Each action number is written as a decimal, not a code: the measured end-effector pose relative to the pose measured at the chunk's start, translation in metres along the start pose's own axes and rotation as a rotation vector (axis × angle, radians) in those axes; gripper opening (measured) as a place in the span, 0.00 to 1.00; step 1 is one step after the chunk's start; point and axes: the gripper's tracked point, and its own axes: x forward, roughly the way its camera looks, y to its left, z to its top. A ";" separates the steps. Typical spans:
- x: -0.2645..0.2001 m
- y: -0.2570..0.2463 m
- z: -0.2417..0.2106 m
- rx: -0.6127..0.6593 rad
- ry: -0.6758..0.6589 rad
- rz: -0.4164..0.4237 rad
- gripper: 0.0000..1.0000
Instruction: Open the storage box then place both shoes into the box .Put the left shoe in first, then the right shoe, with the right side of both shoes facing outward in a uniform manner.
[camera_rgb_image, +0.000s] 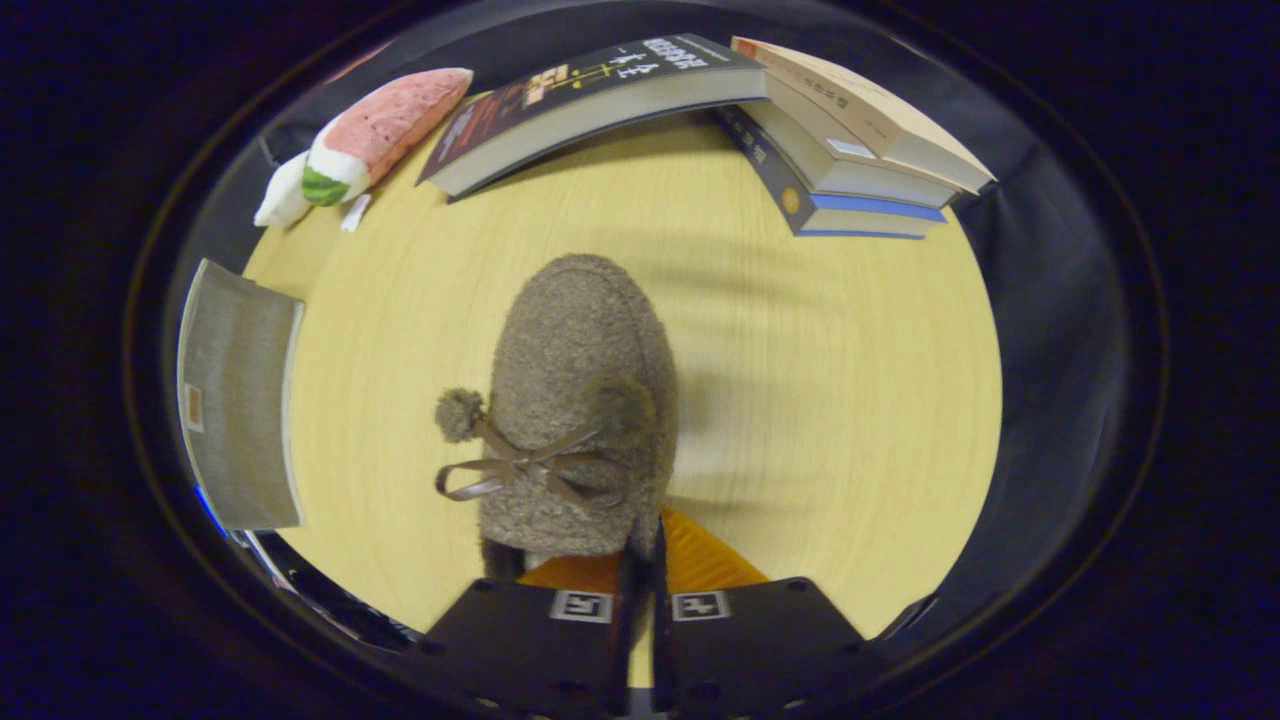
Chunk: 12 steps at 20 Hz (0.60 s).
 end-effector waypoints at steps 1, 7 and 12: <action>0.001 0.000 0.000 0.003 -0.006 0.000 0.06; -0.019 0.004 -0.015 0.149 0.047 0.047 0.03; -0.084 0.036 -0.012 0.098 -0.003 0.086 0.03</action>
